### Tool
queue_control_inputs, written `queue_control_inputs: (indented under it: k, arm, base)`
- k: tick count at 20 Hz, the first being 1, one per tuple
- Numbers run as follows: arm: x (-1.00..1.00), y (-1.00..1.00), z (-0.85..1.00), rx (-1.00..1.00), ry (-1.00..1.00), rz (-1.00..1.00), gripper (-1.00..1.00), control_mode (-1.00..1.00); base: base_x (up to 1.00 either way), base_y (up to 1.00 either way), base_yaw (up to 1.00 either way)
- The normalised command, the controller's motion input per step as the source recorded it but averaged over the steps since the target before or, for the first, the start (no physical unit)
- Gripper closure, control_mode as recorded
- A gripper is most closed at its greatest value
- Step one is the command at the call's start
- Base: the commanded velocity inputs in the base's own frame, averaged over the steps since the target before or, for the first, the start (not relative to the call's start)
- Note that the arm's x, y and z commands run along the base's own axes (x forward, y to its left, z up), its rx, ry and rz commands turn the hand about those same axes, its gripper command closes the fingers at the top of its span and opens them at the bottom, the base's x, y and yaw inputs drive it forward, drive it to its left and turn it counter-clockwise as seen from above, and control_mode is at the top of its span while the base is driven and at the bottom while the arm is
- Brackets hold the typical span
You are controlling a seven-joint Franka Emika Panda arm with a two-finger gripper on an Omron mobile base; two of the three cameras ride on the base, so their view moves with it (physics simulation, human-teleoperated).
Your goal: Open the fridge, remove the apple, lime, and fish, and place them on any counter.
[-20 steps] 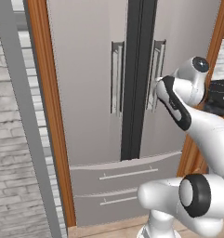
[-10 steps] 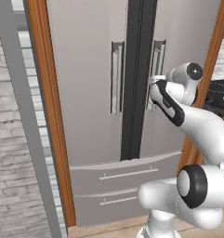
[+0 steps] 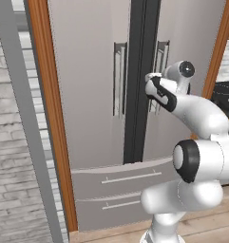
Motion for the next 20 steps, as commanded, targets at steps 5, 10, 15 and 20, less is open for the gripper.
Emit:
queue_control_inputs:
  k: [5, 10, 15, 20]
  arm:
    - [0.55, -0.07, -0.11, 0.00, 0.00, 0.00, -1.00, -1.00]
    - [0.24, 0.00, -0.06, 0.00, 0.00, 0.00, 1.00, -1.00]
    - [-0.10, -0.02, -0.03, 0.00, 0.00, 0.00, 1.00, -1.00]
    - [-0.87, -0.47, -0.17, 0.01, 0.00, 0.00, 1.00, -1.00]
  base:
    - [0.00, 0.00, 0.00]
    - [0.00, 0.00, 0.00]
    - [0.00, 0.00, 0.00]
    - [0.00, 0.00, 0.00]
